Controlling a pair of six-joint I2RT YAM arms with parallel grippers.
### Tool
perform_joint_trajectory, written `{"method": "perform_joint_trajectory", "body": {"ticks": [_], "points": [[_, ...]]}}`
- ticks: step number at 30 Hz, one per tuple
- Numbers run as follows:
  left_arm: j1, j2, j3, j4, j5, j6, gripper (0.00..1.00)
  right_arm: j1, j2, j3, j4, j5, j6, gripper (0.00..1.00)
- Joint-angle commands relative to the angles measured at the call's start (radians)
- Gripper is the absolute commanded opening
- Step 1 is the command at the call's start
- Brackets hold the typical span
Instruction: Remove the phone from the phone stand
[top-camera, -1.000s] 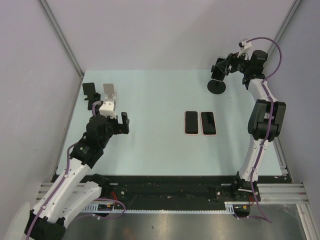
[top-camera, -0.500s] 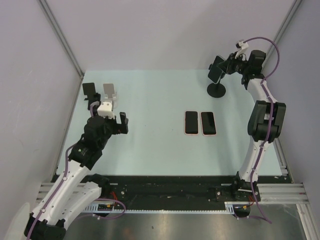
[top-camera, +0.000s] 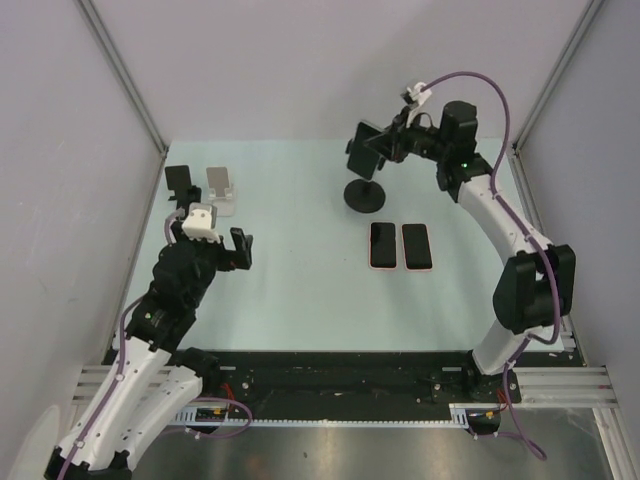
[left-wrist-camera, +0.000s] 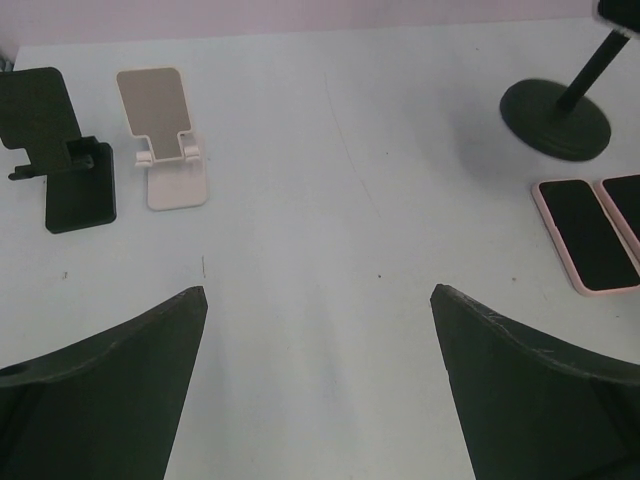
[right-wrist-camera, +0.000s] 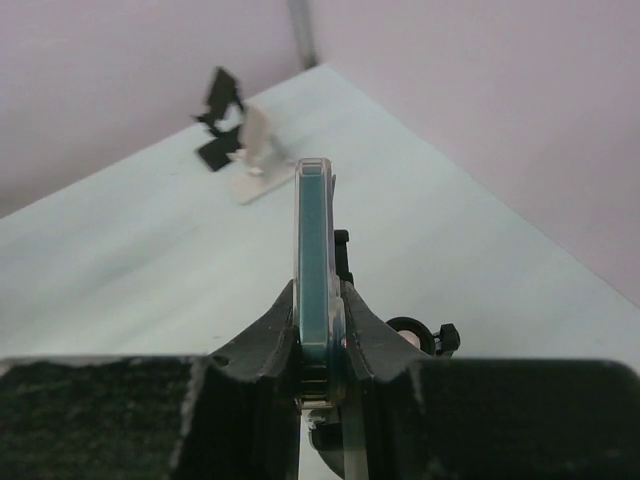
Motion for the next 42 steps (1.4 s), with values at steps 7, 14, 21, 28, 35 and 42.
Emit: {"method": "perform_joint_trajectory", "body": {"ticks": [7,14,21,28,35,42], "points": [[-0.014,-0.071,0.000,0.034,0.078,-0.007,1.00,0.366,-0.234,-0.124,0.051,0.036,-0.045,0.00],[-0.025,-0.104,0.000,0.035,0.208,0.013,1.00,0.541,-0.250,-0.199,0.004,0.061,-0.090,0.00],[-0.039,-0.091,-0.003,0.038,0.418,0.082,1.00,0.607,-0.241,-0.308,0.008,0.020,-0.093,0.00],[-0.043,-0.042,-0.004,0.061,0.594,0.111,1.00,0.626,-0.270,-0.406,-0.012,-0.008,-0.121,0.00],[-0.043,-0.003,-0.010,0.087,0.710,0.138,1.00,0.618,-0.323,-0.492,-0.018,0.012,-0.116,0.10],[-0.046,0.029,-0.013,0.100,0.730,0.132,1.00,0.609,-0.377,-0.543,0.002,0.038,-0.085,0.40]]}}
